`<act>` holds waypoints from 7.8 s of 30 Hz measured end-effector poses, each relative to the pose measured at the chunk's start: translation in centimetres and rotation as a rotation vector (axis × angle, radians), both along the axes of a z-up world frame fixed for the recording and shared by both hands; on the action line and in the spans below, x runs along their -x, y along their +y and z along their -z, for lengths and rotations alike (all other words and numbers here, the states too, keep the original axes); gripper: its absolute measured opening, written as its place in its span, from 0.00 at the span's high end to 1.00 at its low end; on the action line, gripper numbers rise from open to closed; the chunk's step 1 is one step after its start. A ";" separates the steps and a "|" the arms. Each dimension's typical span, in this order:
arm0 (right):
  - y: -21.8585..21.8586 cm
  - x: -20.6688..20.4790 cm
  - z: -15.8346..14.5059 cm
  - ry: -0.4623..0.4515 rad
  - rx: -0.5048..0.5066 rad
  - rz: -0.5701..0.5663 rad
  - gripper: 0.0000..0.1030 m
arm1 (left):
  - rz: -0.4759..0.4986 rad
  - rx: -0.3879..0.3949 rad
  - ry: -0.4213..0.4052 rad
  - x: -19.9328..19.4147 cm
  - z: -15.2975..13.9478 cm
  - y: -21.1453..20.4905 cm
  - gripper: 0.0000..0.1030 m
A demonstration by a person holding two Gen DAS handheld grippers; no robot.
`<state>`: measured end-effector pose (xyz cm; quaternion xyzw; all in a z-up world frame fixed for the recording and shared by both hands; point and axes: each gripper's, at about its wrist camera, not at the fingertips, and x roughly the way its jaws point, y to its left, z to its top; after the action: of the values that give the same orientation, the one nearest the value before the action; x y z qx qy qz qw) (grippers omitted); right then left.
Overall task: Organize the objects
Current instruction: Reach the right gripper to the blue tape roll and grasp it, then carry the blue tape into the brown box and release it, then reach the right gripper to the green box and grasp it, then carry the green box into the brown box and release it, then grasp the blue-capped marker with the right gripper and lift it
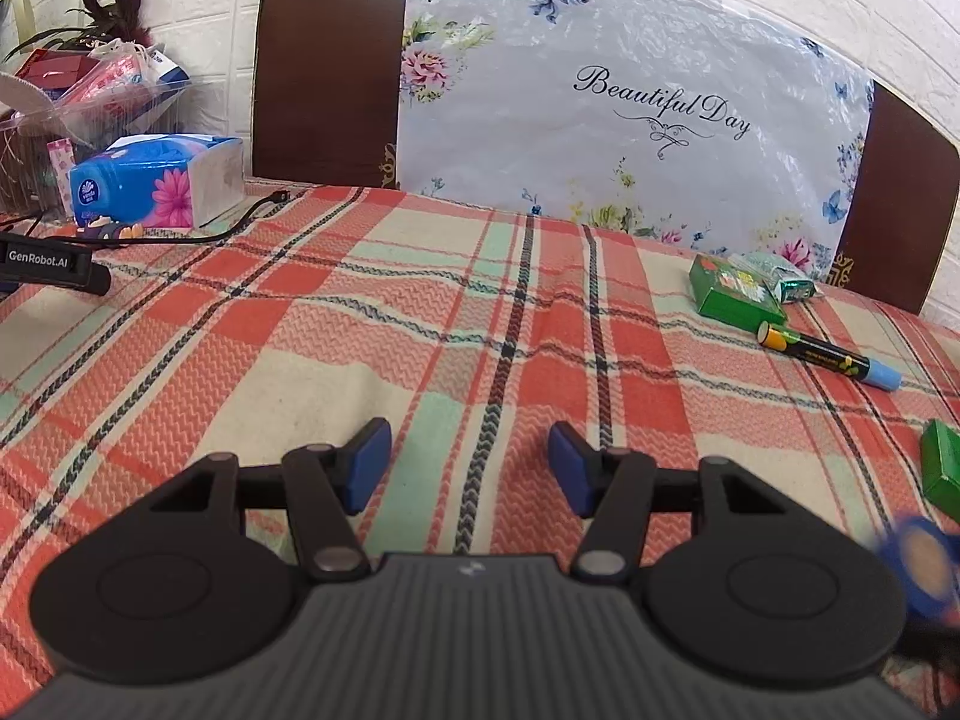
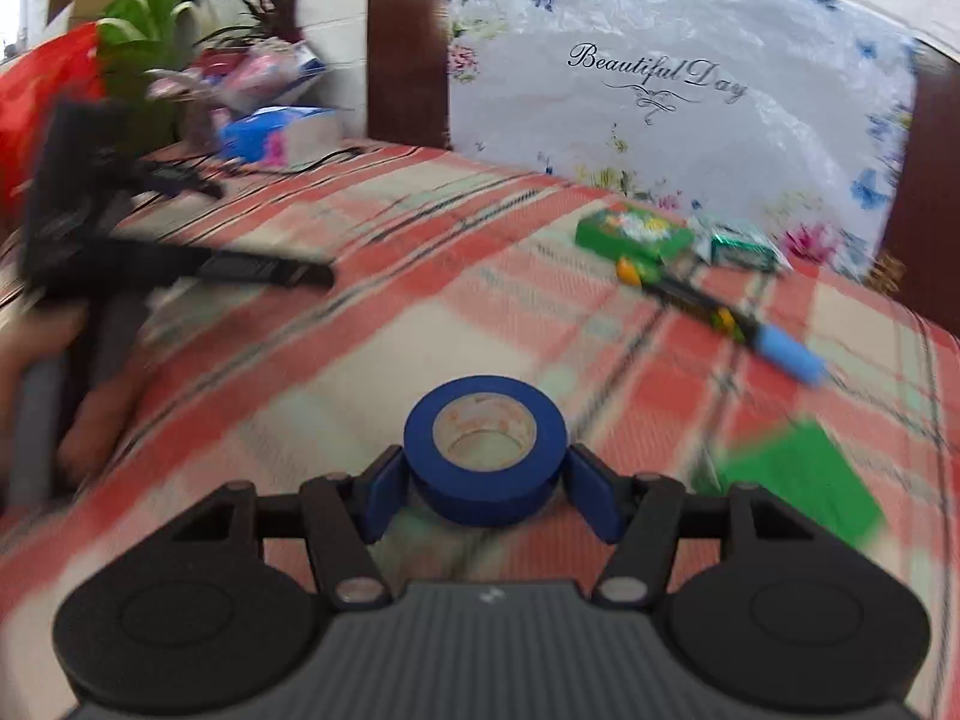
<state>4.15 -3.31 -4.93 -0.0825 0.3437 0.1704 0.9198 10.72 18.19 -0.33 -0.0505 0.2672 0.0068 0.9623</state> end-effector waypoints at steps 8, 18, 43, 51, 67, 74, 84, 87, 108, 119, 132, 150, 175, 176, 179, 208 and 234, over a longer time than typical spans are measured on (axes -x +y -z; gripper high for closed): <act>-7.8 8.8 -0.5 -0.031 -0.023 0.206 0.31 | 0.185 0.017 0.086 2.2 -2.1 -5.7 0.49; -6.5 8.1 -0.2 -0.043 -0.005 0.118 0.35 | 0.550 0.101 0.323 6.4 -3.4 -17.8 0.58; -27.4 4.5 -9.2 -0.367 0.090 0.550 0.43 | 0.827 0.048 0.127 -2.5 -12.1 -44.2 0.79; -30.8 3.6 -6.6 -0.247 -0.087 0.632 0.37 | 0.804 0.033 0.202 -2.7 -9.4 -44.1 0.69; -12.8 7.5 -1.9 -0.199 -0.124 0.248 0.33 | 0.337 0.076 0.176 3.1 -1.0 -13.0 0.85; -9.6 0.8 -0.3 -0.094 0.022 0.184 0.18 | 0.264 -0.020 0.035 4.3 0.1 -11.0 0.84; -8.0 -3.3 0.0 -0.037 -0.009 0.173 0.39 | 0.265 0.025 0.023 4.7 0.6 -10.2 0.84; -7.7 0.0 0.0 -0.020 -0.049 0.196 0.39 | 0.266 0.021 0.021 4.7 0.6 -10.3 0.84; -6.6 8.0 0.7 -0.065 -0.063 0.185 0.16 | 0.323 0.148 0.162 7.5 -2.7 -10.8 0.67; -6.8 7.7 0.8 -0.070 -0.077 0.206 0.40 | 0.523 0.309 0.416 5.6 -1.8 -17.1 0.66; -20.7 6.4 -8.4 -0.464 -0.053 0.597 0.40 | 0.840 0.154 0.103 0.1 -13.5 -35.3 0.67; -22.7 7.0 -5.6 -0.518 -0.046 0.733 0.26 | 0.790 -0.003 -0.050 3.5 -11.9 -33.9 0.65; -7.2 1.4 0.2 -0.068 -0.011 0.329 0.29 | 0.167 -0.138 0.141 -1.6 -0.5 -10.5 0.52; -7.1 0.9 0.1 -0.072 -0.004 0.319 0.29 | 0.165 -0.166 0.109 -1.7 -0.1 -10.2 0.48; -7.2 -1.7 -0.3 -0.104 0.041 0.305 0.30 | 0.142 -0.126 0.048 -2.1 0.8 -8.3 0.28; -10.9 5.6 -0.4 0.076 -0.389 0.281 0.80 | 0.208 0.079 0.165 -1.0 -1.2 -9.7 0.30; -24.1 8.4 -8.5 -0.379 -0.544 0.581 0.81 | 0.864 0.176 0.136 -1.7 -14.3 -38.2 0.83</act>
<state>-4.23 -27.43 3.53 0.2332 0.1202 -0.0293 0.9645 12.37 -20.03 13.94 -0.0151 0.3260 -0.4154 0.8491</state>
